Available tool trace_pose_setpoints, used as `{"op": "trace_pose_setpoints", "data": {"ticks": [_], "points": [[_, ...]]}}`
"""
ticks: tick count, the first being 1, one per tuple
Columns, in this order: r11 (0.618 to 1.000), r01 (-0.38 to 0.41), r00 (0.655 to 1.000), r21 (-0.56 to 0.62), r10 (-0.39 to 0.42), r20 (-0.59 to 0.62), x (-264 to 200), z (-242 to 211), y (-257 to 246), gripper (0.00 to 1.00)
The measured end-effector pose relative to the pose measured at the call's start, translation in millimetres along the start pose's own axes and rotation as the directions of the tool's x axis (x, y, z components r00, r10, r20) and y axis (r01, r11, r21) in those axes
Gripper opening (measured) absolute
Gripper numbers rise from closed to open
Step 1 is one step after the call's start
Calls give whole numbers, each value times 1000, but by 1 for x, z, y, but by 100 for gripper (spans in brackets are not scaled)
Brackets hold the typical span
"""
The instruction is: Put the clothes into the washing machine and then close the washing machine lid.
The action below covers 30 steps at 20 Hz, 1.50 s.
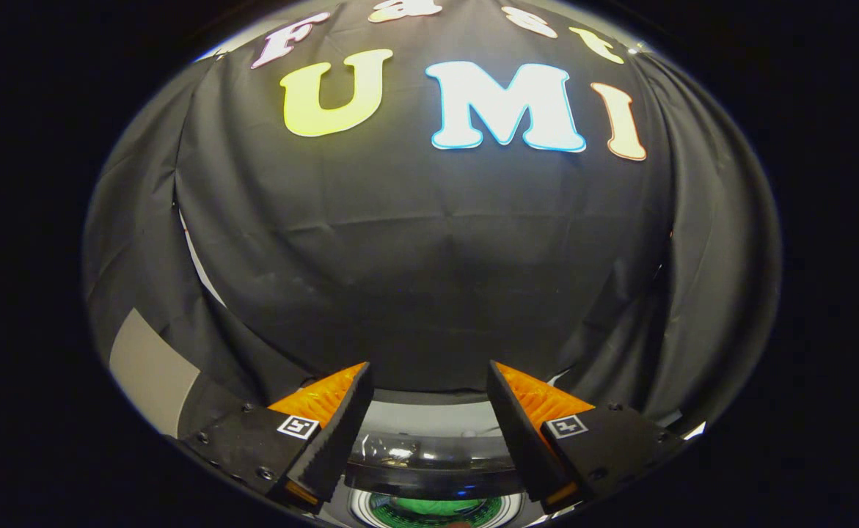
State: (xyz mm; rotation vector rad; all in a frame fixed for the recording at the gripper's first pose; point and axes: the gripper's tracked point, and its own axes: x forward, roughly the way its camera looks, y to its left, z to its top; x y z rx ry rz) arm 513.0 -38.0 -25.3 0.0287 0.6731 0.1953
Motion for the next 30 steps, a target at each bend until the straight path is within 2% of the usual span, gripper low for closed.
{"op": "trace_pose_setpoints", "data": {"ticks": [14,30], "points": [[1000,-14,996,-13,13,-88,-7,-28,3,98],[999,-6,1000,-34,6,-12,-62,-68,9,98]]}}
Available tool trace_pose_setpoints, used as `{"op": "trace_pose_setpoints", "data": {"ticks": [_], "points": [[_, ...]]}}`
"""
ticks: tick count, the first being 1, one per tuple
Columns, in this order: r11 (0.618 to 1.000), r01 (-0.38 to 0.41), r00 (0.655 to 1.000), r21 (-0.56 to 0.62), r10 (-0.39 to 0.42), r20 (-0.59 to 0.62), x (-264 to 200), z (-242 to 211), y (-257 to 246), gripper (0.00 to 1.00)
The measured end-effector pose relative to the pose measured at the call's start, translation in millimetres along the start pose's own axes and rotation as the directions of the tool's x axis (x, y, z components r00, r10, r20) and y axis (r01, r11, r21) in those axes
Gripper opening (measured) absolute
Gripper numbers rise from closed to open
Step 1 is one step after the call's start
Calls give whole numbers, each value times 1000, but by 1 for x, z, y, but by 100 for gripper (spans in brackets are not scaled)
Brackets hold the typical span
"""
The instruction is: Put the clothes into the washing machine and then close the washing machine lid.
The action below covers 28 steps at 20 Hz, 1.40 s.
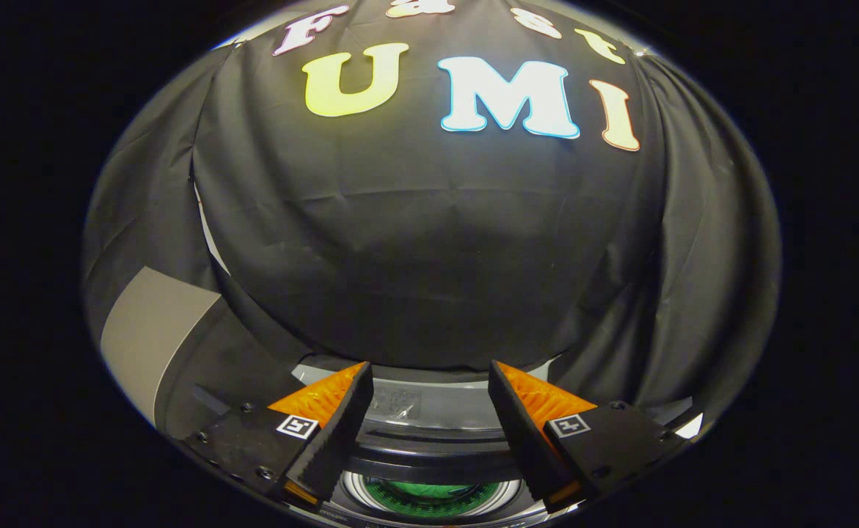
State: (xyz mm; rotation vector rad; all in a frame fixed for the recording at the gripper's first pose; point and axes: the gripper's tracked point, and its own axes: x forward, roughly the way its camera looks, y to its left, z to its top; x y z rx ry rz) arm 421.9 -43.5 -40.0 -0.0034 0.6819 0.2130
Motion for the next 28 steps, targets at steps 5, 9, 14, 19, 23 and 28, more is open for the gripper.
{"op": "trace_pose_setpoints", "data": {"ticks": [5,9,14,19,23,28], "points": [[1000,2,995,-9,-1,97,-22,-23,5,98],[1000,4,991,3,-4,133,-43,-70,9,97],[1000,29,981,1,-29,194,-75,-137,17,97],[999,48,968,-8,-45,248,-113,-167,30,98],[996,71,933,51,-84,349,-161,-165,27,98],[998,44,898,53,-63,435,-224,-170,27,98]]}}
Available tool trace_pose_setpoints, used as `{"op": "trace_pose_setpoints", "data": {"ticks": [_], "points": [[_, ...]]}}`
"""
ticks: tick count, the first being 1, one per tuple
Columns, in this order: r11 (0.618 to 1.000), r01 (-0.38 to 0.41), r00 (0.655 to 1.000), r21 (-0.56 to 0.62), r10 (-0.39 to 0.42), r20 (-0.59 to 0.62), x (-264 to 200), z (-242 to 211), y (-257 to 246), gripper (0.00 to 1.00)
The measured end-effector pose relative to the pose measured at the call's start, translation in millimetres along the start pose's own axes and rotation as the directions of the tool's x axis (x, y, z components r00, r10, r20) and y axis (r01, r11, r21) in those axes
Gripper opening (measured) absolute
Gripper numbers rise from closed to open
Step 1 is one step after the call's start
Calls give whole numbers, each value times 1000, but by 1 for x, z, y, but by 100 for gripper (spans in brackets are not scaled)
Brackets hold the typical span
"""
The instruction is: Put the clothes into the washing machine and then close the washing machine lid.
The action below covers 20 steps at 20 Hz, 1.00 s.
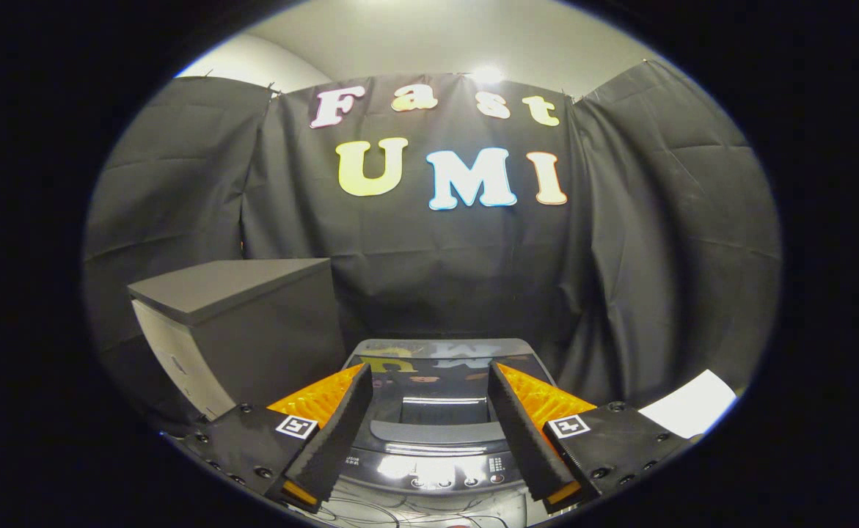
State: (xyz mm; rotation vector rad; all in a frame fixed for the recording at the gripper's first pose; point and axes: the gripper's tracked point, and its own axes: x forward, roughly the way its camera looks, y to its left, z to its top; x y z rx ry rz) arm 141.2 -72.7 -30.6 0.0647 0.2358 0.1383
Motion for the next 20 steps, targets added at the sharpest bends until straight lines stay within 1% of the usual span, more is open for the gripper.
{"op": "trace_pose_setpoints", "data": {"ticks": [3,6,9,12,17,20], "points": [[999,-19,995,-33,22,93,-40,16,-5,98],[998,-35,993,-48,40,109,-74,8,-10,98],[998,-61,987,-13,62,146,-117,16,-12,98],[997,-80,980,-18,82,182,-152,19,-17,98],[993,-108,969,-39,114,220,-191,16,-19,98],[990,-120,968,-71,132,213,-199,4,-18,98]]}}
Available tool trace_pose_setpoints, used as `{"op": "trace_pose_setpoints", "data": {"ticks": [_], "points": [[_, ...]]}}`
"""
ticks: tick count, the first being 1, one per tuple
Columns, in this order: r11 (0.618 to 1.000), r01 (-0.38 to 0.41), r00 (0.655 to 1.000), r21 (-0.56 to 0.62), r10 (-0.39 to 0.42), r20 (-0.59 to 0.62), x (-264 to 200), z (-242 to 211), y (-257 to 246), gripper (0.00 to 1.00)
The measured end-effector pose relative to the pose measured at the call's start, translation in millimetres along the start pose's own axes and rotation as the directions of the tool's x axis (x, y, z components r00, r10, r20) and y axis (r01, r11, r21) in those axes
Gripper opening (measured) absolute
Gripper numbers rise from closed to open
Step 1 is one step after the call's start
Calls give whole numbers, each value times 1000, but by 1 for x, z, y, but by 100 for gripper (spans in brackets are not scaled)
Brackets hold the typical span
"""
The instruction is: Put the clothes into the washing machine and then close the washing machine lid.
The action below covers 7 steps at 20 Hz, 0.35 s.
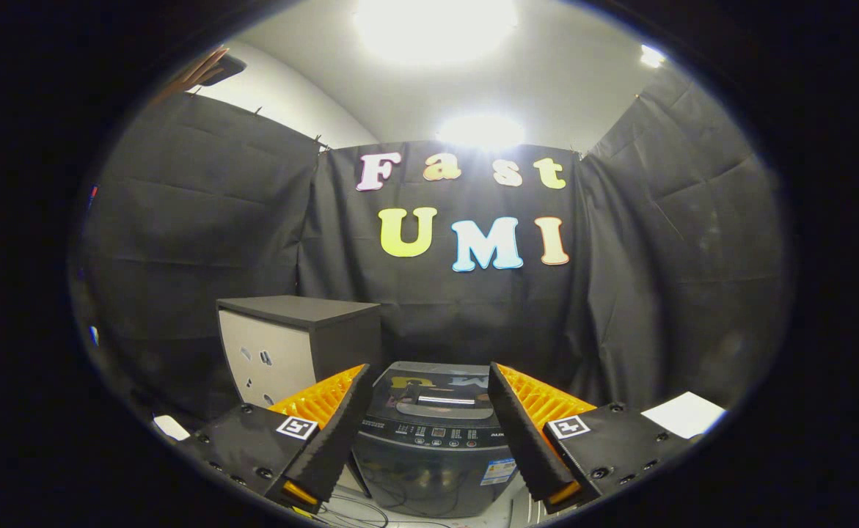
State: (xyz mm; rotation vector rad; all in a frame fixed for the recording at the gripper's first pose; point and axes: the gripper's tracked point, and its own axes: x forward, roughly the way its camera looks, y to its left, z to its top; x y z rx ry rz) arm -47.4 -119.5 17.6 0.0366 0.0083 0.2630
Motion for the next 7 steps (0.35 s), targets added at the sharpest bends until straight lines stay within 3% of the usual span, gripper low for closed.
{"op": "trace_pose_setpoints", "data": {"ticks": [7], "points": [[1000,-3,1000,15,3,8,-9,-1,-4,98]]}}
